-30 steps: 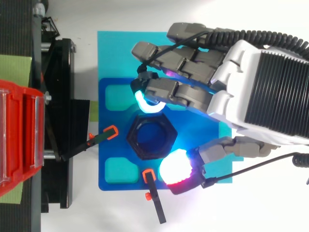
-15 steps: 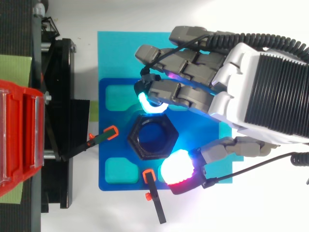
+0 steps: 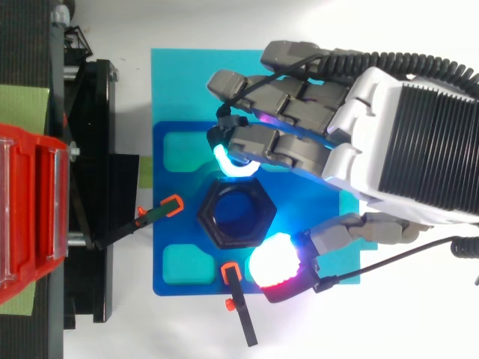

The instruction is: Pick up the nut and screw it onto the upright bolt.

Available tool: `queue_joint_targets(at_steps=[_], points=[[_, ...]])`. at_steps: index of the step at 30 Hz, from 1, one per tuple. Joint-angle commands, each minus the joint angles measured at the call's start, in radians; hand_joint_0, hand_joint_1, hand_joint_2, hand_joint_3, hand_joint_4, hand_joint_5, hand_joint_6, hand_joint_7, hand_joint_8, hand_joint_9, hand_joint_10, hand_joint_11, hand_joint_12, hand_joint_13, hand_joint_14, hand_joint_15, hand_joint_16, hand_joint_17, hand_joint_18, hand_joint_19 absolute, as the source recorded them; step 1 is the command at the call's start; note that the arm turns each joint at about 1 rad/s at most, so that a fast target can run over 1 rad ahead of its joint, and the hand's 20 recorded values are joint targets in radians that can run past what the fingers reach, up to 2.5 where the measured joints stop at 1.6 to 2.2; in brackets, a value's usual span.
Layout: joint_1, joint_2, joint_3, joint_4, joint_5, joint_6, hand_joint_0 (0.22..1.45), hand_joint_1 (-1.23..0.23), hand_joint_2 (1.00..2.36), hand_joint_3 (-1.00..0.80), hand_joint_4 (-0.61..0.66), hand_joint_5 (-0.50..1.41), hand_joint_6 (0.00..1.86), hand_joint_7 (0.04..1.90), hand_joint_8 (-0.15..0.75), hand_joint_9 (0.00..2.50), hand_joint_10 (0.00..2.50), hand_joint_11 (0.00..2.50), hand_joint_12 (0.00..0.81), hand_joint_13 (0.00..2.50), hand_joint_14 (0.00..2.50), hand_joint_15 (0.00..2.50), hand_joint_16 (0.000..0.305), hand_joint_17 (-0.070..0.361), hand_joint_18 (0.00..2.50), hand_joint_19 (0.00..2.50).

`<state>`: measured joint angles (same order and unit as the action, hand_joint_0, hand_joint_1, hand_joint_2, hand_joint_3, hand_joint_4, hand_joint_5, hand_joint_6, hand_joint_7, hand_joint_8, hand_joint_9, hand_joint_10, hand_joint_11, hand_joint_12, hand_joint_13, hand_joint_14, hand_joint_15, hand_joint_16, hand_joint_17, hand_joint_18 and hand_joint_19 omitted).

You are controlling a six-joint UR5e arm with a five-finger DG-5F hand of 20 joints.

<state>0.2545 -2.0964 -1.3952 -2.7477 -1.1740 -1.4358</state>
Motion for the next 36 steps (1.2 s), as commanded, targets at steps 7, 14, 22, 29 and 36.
queue_joint_targets(at_steps=[7, 14, 22, 29, 36], points=[[-0.003, -0.001, 0.001, 0.020, -0.030, -0.002, 0.47, -0.44, 1.00, -0.50, 0.25, -0.18, 0.50, 1.05, 0.258, 0.54, 0.00, 0.00, 0.277, 0.64, 0.00, 0.00, 0.036, 0.081, 0.54, 0.15], [-0.004, 0.001, 0.001, 0.043, -0.041, -0.002, 0.45, -0.38, 1.00, -0.50, 0.21, -0.19, 0.50, 0.88, 0.257, 0.51, 0.00, 0.00, 0.291, 0.61, 0.00, 0.00, 0.039, 0.088, 0.52, 0.14], [-0.009, -0.001, 0.001, 0.045, -0.052, -0.002, 0.44, -0.34, 1.00, -0.50, 0.16, -0.21, 0.50, 0.68, 0.244, 0.48, 0.00, 0.00, 0.288, 0.58, 0.00, 0.00, 0.040, 0.090, 0.49, 0.13], [-0.020, -0.001, 0.001, 0.060, -0.076, -0.002, 0.44, -0.24, 1.00, -0.50, 0.12, -0.21, 0.50, 0.59, 0.223, 0.45, 0.00, 0.00, 0.279, 0.53, 0.00, 0.00, 0.039, 0.088, 0.43, 0.12], [-0.021, -0.001, 0.001, 0.091, -0.093, -0.002, 0.46, -0.07, 1.00, -0.50, 0.05, -0.22, 0.50, 0.54, 0.152, 0.17, 0.00, 0.00, 0.310, 0.10, 0.00, 0.00, 0.039, 0.087, 0.00, 0.00]])
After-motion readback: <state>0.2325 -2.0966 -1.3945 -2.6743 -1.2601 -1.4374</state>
